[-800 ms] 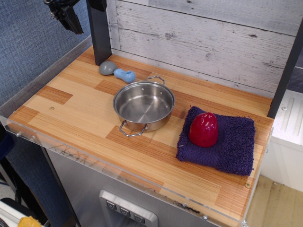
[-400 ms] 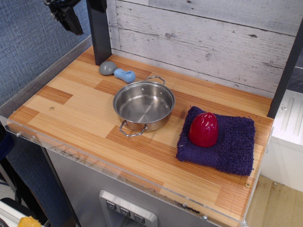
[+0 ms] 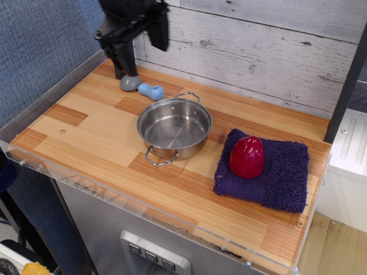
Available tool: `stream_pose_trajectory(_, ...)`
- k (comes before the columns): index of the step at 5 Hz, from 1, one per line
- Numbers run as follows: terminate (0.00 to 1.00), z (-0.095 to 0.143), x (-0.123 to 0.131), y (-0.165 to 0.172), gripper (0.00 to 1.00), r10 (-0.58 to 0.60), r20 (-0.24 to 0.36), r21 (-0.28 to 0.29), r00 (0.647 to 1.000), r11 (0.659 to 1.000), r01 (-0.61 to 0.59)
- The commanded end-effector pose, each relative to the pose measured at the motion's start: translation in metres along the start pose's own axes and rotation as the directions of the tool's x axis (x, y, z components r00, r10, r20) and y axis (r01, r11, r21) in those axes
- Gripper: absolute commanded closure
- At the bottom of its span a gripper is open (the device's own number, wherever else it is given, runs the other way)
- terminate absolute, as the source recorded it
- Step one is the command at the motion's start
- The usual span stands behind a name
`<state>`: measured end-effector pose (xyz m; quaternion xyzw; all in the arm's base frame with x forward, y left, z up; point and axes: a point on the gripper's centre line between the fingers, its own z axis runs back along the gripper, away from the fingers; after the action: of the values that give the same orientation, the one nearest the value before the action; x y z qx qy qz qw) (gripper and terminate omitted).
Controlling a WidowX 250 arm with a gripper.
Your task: Place the onion near the board's left edge and side
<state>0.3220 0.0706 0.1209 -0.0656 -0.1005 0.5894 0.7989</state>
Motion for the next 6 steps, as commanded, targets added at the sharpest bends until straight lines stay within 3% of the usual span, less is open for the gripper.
stream_pose_trajectory(1,0.00,0.005,-0.053,-0.001,0.00,-0.199,-0.024,-0.036,0.980,0.980,0.198)
stream_pose_trajectory(3,0.00,-0.015,-0.108,-0.003,0.00,-0.379,-0.094,-0.050,0.921,0.925,0.376)
stream_pose_trajectory(6,0.00,-0.046,-0.138,0.002,0.00,-0.523,-0.135,-0.006,0.841,0.849,0.528)
